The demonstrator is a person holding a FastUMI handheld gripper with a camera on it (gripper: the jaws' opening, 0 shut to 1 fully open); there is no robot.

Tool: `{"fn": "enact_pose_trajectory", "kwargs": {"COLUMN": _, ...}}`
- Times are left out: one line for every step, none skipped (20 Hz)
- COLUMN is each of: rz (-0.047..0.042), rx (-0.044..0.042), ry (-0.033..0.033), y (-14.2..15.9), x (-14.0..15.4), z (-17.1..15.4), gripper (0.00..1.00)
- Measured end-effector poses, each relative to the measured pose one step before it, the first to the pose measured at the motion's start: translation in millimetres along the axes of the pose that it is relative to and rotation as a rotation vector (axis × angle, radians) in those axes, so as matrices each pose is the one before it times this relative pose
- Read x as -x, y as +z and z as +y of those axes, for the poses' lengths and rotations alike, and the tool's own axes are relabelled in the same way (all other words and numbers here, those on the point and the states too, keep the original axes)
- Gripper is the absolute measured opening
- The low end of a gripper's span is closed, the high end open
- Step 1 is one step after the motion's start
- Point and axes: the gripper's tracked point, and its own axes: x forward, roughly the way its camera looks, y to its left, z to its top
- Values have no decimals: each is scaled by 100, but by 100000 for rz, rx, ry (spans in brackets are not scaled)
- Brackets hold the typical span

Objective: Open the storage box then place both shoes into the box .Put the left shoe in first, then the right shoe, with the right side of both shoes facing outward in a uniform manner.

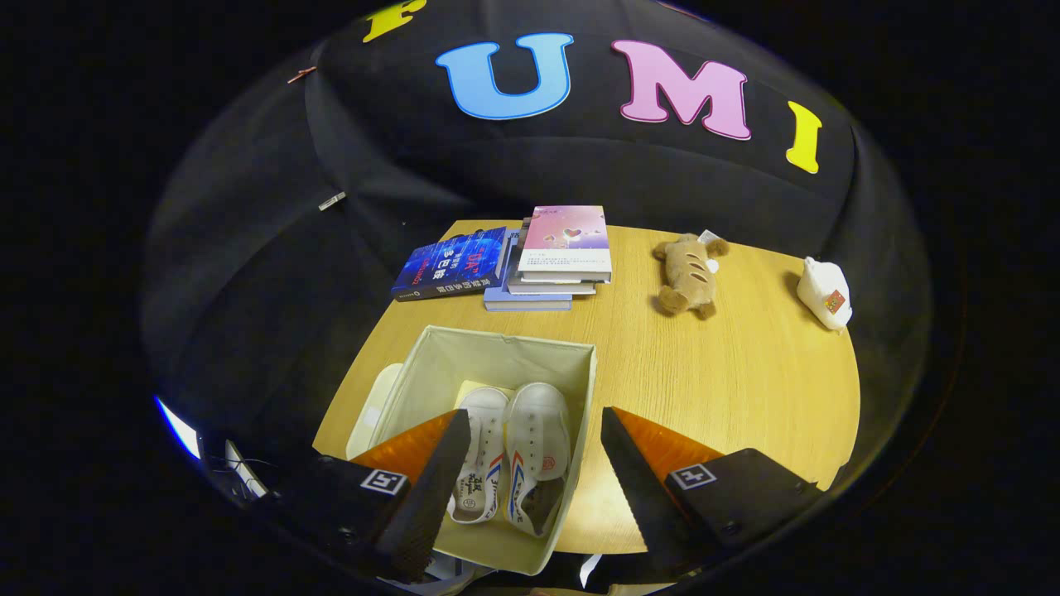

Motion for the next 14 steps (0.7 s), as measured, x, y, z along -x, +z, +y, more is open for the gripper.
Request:
{"fn": "enact_pose_trajectory", "kwargs": {"rz": -283, "rx": -495, "ry": 361, "y": -73, "x": 125, "z": -143, "gripper": 100}}
{"fn": "enact_pose_trajectory", "kwargs": {"rz": -919, "rx": -821, "ry": 1285, "y": 173, "x": 151, "z": -42, "gripper": 99}}
{"fn": "enact_pose_trajectory", "kwargs": {"rz": -215, "rx": -135, "ry": 106, "y": -44, "x": 224, "z": -403, "gripper": 100}}
{"fn": "enact_pose_trajectory", "kwargs": {"rz": -844, "rx": 274, "ry": -251, "y": 106, "x": 256, "z": -612, "gripper": 99}}
{"fn": "enact_pose_trajectory", "kwargs": {"rz": -1479, "rx": 6, "ry": -227, "y": 291, "x": 242, "z": -653, "gripper": 99}}
{"fn": "enact_pose_trajectory", "kwargs": {"rz": -1490, "rx": -179, "ry": -486, "y": 245, "x": 289, "z": -795, "gripper": 100}}
{"fn": "enact_pose_trajectory", "kwargs": {"rz": -2093, "rx": -285, "ry": -318, "y": 388, "x": 371, "z": -862, "gripper": 99}}
{"fn": "enact_pose_trajectory", "kwargs": {"rz": -2260, "rx": 87, "ry": -501, "y": 522, "x": 333, "z": -972, "gripper": 99}}
{"fn": "enact_pose_trajectory", "kwargs": {"rz": -2580, "rx": 591, "ry": -951, "y": 469, "x": 391, "z": -1186, "gripper": 99}}
{"fn": "enact_pose_trajectory", "kwargs": {"rz": -2190, "rx": 912, "ry": -1403, "y": 422, "x": 460, "z": -1299, "gripper": 99}}
{"fn": "enact_pose_trajectory", "kwargs": {"rz": -2366, "rx": 616, "ry": -1265, "y": 409, "x": 353, "z": -1300, "gripper": 99}}
{"fn": "enact_pose_trajectory", "kwargs": {"rz": -2768, "rx": 376, "ry": -930, "y": 527, "x": 497, "z": -1238, "gripper": 100}}
{"fn": "enact_pose_trajectory", "kwargs": {"rz": -2729, "rx": 125, "ry": -981, "y": 540, "x": 550, "z": -1284, "gripper": 99}}
{"fn": "enact_pose_trajectory", "kwargs": {"rz": -3042, "rx": 131, "ry": -777, "y": 702, "x": 540, "z": -1319, "gripper": 99}}
